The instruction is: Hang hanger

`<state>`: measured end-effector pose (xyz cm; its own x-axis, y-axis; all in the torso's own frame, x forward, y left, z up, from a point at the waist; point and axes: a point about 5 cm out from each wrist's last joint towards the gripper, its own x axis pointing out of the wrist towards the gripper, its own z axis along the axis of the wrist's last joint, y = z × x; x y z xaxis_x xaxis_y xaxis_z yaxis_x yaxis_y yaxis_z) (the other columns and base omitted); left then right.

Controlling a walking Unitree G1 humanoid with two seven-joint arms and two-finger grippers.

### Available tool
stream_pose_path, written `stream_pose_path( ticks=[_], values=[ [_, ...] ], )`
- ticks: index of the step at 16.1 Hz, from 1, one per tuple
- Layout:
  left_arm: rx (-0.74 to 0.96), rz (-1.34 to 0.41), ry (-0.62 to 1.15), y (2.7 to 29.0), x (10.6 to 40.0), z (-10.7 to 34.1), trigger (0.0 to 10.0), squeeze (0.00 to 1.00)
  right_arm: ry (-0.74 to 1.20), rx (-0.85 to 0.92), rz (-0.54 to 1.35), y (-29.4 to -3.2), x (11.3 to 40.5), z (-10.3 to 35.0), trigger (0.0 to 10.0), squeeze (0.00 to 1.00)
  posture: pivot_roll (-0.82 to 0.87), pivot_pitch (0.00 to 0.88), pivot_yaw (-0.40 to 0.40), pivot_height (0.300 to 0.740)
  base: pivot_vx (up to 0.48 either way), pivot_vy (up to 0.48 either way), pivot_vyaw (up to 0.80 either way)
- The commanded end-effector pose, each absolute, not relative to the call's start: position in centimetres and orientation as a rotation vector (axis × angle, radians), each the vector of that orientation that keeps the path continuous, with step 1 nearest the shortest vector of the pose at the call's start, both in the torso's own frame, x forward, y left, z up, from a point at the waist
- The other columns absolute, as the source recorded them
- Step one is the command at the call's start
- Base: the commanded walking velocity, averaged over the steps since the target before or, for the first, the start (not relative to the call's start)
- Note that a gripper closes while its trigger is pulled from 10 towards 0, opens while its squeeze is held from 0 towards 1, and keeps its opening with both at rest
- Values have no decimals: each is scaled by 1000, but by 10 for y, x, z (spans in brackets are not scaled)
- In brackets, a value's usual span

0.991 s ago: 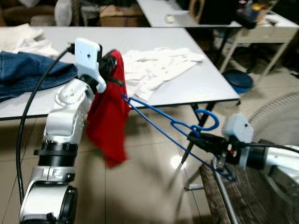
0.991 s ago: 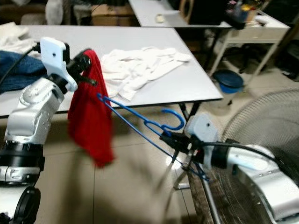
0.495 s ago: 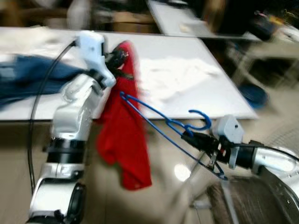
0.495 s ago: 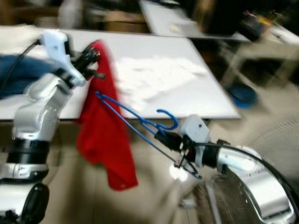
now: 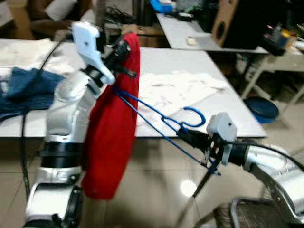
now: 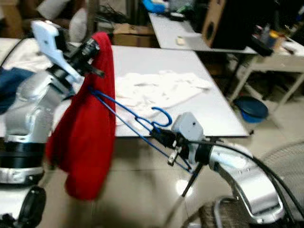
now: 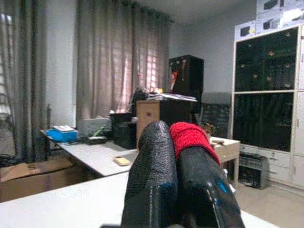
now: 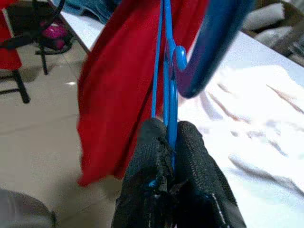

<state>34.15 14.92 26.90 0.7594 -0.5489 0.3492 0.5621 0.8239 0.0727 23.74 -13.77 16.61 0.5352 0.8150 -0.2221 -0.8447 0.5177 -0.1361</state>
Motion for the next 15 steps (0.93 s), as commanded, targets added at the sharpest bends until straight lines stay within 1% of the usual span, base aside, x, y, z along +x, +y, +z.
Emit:
stream_pose_path(
  ticks=[1, 3, 7, 10, 12, 15],
  values=[
    [-37, -642, -383, 143, 340, 274, 10000, 0, 120, -262, 1003, -139, 238, 171, 10000, 0, -119, 0, -55, 740, 379, 0, 0],
    [-34, -705, -394, 134, 336, 278, 10000, 0, 122, -272, 1018, -139, 241, 172, 10000, 0, -120, 0, -52, 740, 379, 0, 0],
    [-35, -755, -410, 126, 333, 284, 10000, 0, 131, -284, 1079, -133, 243, 171, 10000, 0, -114, 0, -56, 740, 372, 0, 0],
    [-41, -769, -419, 123, 332, 287, 10000, 0, 134, -284, 1113, -129, 242, 170, 10000, 0, -114, 0, -56, 740, 359, 0, 0],
    [-38, -749, -420, 123, 333, 288, 10000, 0, 134, -282, 1132, -125, 243, 170, 10000, 0, -117, 0, -58, 740, 336, 0, 0],
    [-82, -751, -465, 128, 330, 303, 10000, 0, 132, -291, 1159, -118, 248, 168, 10000, 0, -121, 0, -57, 740, 0, 0, 0]
  ],
)
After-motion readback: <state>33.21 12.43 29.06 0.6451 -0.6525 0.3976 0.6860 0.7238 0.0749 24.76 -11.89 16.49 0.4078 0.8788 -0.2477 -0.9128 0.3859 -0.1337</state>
